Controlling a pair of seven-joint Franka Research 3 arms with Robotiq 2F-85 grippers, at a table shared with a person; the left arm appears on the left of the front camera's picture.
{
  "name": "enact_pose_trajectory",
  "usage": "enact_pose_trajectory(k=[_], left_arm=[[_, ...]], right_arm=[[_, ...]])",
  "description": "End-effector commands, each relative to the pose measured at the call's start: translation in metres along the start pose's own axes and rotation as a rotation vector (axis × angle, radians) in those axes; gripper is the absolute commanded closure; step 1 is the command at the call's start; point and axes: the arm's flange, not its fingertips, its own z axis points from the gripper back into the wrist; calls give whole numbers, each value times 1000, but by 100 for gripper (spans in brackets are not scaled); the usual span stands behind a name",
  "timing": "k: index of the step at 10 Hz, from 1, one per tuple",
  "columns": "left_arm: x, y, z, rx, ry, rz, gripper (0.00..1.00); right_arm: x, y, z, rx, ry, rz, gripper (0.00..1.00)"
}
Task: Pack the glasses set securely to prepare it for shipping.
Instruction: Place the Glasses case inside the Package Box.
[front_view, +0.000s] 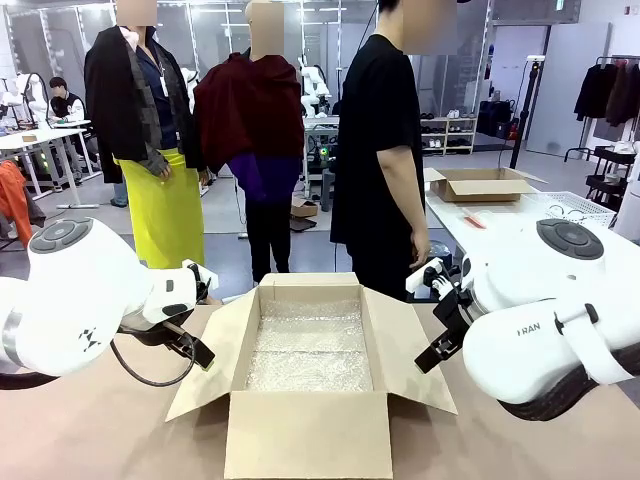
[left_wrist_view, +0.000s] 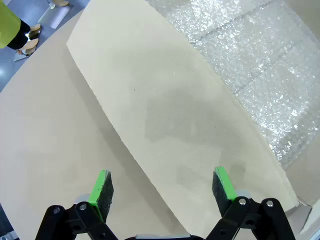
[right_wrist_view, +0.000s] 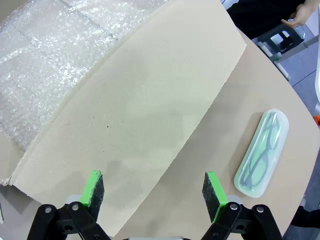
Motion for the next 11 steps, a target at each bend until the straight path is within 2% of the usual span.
enact_pose_trajectory(k=[1, 3, 4, 5, 7, 8, 10, 11], left_arm=[[0, 0, 0, 0, 0, 0, 0], [0, 0, 0, 0, 0, 0, 0], [6, -2, 31, -31, -15, -14, 0], [4, 4, 59, -159, 33, -21, 0], [-4, 22, 105, -266, 27, -7, 0], [-13, 25, 124, -353, 42, -25, 0], [-35, 43, 160, -347, 3, -20, 0], [-44, 55, 171, -347, -20, -4, 0]], right_arm=[[0, 1, 0, 1, 0, -1, 0], [0, 0, 0, 0, 0, 0, 0], [9, -12, 24, 29, -2, -14, 0], [15, -30, 35, -42, 4, -51, 0], [21, -63, 42, -39, 65, -90, 0], [24, -80, 38, -75, 97, -127, 0], [26, -116, 28, -85, 143, -198, 0], [26, -130, 20, -142, 154, -213, 0]])
